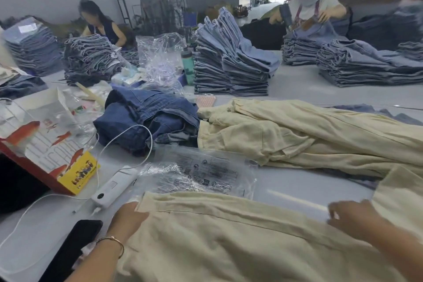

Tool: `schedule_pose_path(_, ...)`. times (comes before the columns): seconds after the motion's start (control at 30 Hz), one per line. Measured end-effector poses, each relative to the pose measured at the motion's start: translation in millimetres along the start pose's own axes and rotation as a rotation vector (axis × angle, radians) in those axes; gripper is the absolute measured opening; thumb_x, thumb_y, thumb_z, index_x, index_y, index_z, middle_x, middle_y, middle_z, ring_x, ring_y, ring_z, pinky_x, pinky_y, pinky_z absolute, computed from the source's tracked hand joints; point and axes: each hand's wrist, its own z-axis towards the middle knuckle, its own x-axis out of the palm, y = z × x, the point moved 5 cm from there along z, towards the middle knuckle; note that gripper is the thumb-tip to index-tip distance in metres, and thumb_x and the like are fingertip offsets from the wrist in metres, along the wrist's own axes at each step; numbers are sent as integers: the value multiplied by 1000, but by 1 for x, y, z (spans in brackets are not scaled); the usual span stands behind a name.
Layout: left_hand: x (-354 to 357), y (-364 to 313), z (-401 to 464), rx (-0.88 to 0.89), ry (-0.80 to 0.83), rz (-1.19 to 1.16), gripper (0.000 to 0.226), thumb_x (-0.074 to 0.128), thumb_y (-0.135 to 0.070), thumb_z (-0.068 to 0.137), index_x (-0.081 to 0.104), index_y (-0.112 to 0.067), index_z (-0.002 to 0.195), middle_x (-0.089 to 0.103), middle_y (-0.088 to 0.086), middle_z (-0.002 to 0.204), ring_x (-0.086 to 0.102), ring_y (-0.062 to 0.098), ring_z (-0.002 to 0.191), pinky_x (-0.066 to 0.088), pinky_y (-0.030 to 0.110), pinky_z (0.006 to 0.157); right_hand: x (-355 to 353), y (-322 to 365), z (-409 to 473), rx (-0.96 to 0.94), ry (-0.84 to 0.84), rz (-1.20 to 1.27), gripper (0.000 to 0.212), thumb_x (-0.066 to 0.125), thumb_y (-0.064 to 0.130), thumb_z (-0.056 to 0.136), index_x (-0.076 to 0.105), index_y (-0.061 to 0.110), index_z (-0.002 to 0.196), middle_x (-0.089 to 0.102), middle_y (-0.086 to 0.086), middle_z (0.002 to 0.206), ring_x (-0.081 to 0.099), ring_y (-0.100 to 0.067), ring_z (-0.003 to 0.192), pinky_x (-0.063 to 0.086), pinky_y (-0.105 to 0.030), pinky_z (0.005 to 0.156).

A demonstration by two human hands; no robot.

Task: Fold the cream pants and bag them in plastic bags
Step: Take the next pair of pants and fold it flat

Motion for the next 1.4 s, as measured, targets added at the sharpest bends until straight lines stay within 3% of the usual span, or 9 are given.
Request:
schedule_pose_path(0.13, -5, -5, 14, -19, 20, -138, 13, 67, -17, 81, 63, -5, 80, 67, 19, 89, 62, 34, 89, 45, 39, 75, -6, 86, 3, -267, 5, 484, 21, 68, 55, 77, 58, 38, 84, 60, 14, 87, 55, -4, 82, 42, -18, 74)
schedule_pose_path(0.27, -15, -1, 14, -121, 258, -491, 29, 79, -4, 71, 68, -2, 98, 71, 23, 97, 67, 40, 93, 50, 53, 91, 19, 99, 7, -252, 130, 459, 17, 66, 43, 82, 54, 31, 81, 52, 14, 77, 52, -10, 79, 37, -21, 67)
schedule_pose_path(0.43, -27, -3, 23, -59, 315, -682, 35, 74, -23, 76, 68, -5, 105, 72, 21, 101, 69, 40, 91, 55, 47, 80, 0, 67, 19, -158, 107, 884, 23, 66, 23, 89, 61, 21, 67, 49, 9, 54, 42, -2, 54, 31, -19, 56)
schedule_pose_path(0.6, -3, -13, 36, 95, 44, -241, 13, 74, -21, 83, 70, -8, 83, 72, 11, 80, 67, 35, 85, 50, 40, 74, 11, 62, 31, -21, -14, 416, 24, 44, 40, 97, 42, 32, 74, 52, 7, 70, 50, -7, 70, 34, -26, 61)
schedule_pose_path(0.73, 19, -10, 25, 113, -132, 112, 23, 67, -36, 86, 61, -16, 76, 65, 10, 80, 59, 32, 80, 48, 39, 71, 41, 80, 31, 27, -76, 132, 15, 28, 38, 100, 29, 30, 88, 35, 8, 65, 44, -19, 70, 31, -31, 64)
schedule_pose_path(0.97, 19, -36, 12, 40, -311, 440, 61, 64, -44, 81, 42, -16, 131, 36, 14, 143, 30, 35, 128, 34, 51, 103, 16, 37, 12, 219, -312, 162, 39, 24, 54, 98, 50, 28, 110, 62, 7, 104, 57, -18, 102, 33, -35, 82)
schedule_pose_path(1.07, 42, -91, -13, 239, -283, 401, 67, 70, -28, 77, 39, -17, 136, 33, 14, 146, 26, 38, 131, 31, 53, 106, -9, -42, -19, 421, -498, 170, 30, 41, 39, 97, 56, 23, 116, 63, 3, 107, 57, -22, 102, 37, -36, 81)
schedule_pose_path(1.2, 105, -184, -89, 615, -147, 332, 73, 70, -30, 78, 36, -18, 142, 34, 6, 148, 25, 28, 136, 29, 48, 110, 8, -167, -78, 839, -402, 338, 44, 52, 26, 87, 45, 18, 130, 49, -7, 130, 45, -28, 119, 39, -39, 91)
schedule_pose_path(1.4, 223, -313, -211, 1030, 222, 373, 87, 48, -72, 81, 19, -30, 150, 15, -15, 157, 2, 5, 147, 1, 30, 120, 68, -252, -129, 959, 33, 546, 99, 58, 79, 67, 28, 19, 140, 35, -10, 136, 35, -31, 125, 38, -44, 96)
